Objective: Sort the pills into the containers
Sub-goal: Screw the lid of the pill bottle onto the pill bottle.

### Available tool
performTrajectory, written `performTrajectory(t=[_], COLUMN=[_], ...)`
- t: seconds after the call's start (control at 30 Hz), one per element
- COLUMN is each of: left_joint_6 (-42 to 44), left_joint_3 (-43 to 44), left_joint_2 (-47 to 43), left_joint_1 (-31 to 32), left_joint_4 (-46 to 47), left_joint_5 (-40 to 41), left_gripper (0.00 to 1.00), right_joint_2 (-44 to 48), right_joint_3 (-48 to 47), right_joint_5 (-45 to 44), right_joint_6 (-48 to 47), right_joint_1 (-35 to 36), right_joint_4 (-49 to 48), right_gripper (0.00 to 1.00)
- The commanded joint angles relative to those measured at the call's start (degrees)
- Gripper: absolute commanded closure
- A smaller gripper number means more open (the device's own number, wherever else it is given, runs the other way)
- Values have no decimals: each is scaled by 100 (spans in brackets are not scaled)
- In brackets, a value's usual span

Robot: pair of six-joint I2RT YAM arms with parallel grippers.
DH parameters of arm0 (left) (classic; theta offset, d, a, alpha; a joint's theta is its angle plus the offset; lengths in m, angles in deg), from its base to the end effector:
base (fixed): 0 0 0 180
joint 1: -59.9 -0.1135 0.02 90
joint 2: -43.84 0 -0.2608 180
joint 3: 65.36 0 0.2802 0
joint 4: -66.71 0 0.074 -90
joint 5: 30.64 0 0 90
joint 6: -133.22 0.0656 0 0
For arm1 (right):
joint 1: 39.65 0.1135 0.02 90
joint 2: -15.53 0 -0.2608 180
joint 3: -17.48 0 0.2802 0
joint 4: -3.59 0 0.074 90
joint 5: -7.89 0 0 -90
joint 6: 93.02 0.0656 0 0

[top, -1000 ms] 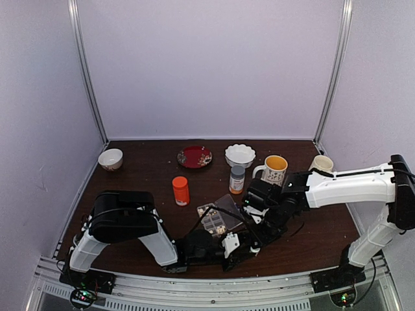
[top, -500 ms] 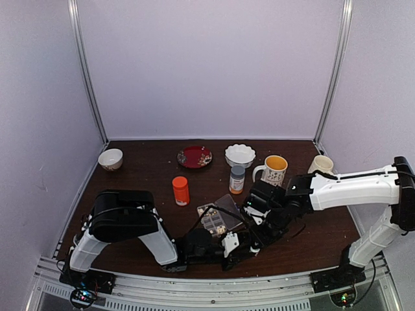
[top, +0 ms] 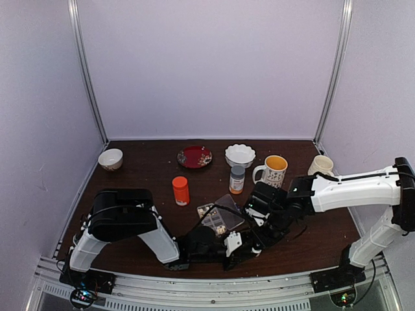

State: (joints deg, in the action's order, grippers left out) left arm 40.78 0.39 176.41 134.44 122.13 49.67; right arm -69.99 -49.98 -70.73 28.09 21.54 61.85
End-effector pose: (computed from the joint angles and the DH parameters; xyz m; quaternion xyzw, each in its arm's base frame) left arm 0.1074 -0.4296 0.0206 0.4970 0.5919 -0.4440 0.4533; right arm 0.1326 0.2680 0.1523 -0.2678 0.9511 0.1537 0.0111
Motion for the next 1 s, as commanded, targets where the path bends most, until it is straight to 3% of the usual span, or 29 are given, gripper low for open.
performTrajectory(t=[0.0, 0.3, 0.97], left_joint_6=[331, 428, 428], left_joint_3=[187, 155, 111], left_joint_2=[-53, -120, -54], left_joint_1=[34, 51, 51], left_joint_4=[-435, -605, -539], left_joint_5=[-19, 229, 157], left_gripper=[94, 95, 96], right_joint_2=[-20, 58, 365], right_joint_3=[-10, -109, -245], right_joint_5=[-3, -204, -556], right_joint_6=[723, 1147, 763], right_joint_1=[159, 176, 160], right_joint_4=[-582, -462, -140], right_gripper=[74, 70, 54])
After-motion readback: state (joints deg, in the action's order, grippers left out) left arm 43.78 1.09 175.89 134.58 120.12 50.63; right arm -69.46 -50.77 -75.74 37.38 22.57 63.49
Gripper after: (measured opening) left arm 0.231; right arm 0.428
